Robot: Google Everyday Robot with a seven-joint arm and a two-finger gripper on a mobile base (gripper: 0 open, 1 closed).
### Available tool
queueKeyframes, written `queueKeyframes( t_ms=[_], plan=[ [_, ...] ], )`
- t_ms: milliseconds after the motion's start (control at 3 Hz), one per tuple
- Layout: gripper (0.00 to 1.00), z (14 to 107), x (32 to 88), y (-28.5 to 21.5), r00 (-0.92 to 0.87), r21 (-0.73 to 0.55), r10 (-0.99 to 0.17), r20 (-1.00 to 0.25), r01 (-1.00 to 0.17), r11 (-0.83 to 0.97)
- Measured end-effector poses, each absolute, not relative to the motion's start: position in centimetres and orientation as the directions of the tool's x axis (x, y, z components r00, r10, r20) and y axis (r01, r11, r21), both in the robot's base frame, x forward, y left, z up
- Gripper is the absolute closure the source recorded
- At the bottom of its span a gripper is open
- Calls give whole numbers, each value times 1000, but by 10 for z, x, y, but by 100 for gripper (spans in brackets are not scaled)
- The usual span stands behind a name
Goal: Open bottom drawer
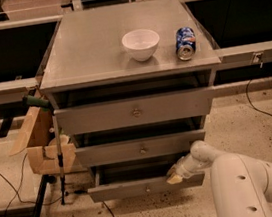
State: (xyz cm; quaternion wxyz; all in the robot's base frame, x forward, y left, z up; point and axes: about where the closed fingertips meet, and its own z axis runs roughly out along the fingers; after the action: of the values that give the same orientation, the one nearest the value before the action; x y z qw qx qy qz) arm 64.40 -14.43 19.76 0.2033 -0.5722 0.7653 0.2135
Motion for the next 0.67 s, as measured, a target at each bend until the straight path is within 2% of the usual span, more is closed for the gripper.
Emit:
queueKeyframes(
  t_ms=[667],
  plan=[
    [12,199,636,-142,-252,96,-795,-551,-966,240]
  ],
)
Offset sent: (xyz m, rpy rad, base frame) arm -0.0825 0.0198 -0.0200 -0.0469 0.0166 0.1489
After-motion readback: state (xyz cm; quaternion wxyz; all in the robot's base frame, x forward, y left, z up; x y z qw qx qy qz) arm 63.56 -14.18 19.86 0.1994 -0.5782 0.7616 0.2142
